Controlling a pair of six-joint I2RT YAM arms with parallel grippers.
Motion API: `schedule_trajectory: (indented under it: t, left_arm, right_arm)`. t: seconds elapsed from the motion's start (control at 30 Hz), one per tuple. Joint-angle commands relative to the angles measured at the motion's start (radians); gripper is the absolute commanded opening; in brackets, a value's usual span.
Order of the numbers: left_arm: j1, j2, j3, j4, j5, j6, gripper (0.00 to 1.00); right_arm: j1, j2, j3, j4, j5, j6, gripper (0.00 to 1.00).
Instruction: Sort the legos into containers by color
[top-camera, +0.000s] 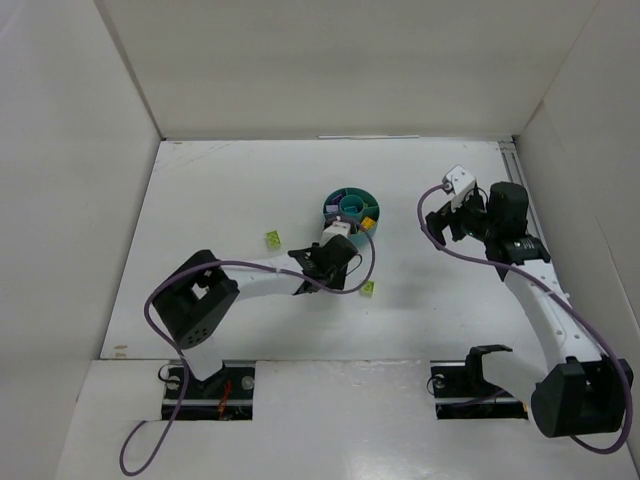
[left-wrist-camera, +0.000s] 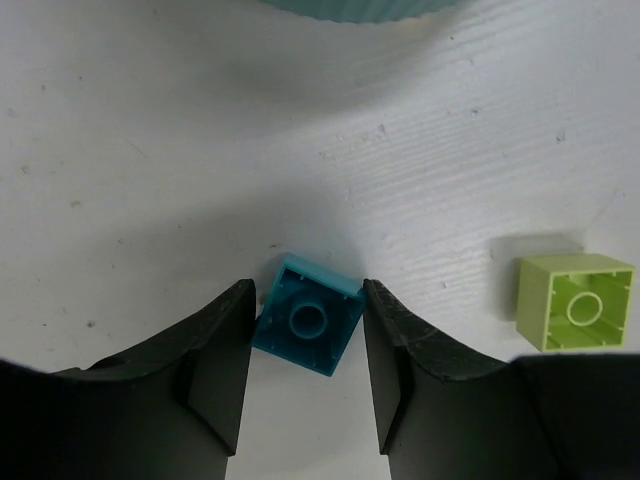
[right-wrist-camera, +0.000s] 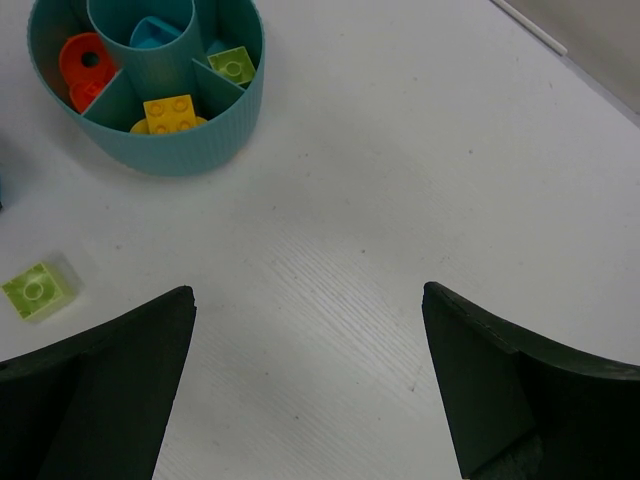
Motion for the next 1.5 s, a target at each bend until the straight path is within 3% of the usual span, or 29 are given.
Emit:
schedule_trajectory:
  t: [0.0,0.23,0.37,0.7,0.97,1.27,1.37,1.47]
  left_arm:
    - [-0.035,-0.024,0.072,-0.092,-0.047,-0.035,0.19]
    - [-0.044,-0.1,0.242,-0.185,-0.139,-0.054,0.19]
    - [-0.021,-0.11,0.345,-0.172,-0.173,0.017,0.22]
    - [0.062,0.071,0.61,-0.149,-0.128,0.146,0.24]
    - [0.082,0.162,0.707,-0.195,-0.113,0.157,0.27]
    - [0.091,0.18,0.716,-0.195,-0.104,0.166,0.44]
    - [0.091,0.191,0.726,-0.204,-0.104,0.166,0.7]
    - [0.091,0.191,0.726,-0.213,-0.104,0.166,0.73]
  right_arm:
    - [-0.006,-0.036,-0.004,0.052,-0.02,0.003,1.0]
    - [-0.006,-0.076,-0.013,0.052,0.02,0.003,1.0]
    - [-0.006,-0.085,-0.013,0.052,0.008,0.012,1.0]
    - [-0.006,-0.085,-0.013,0.052,-0.003,0.012,1.0]
    - [-0.006,-0.065,-0.013,0.042,0.006,0.012,1.0]
    - [-0.006,-0.075,-0.013,0.032,0.016,0.003,1.0]
    - [-0.006,-0.084,-0.013,0.02,0.016,0.003,1.0]
    - [-0.006,-0.084,-0.004,-0.017,0.039,-0.006,1.0]
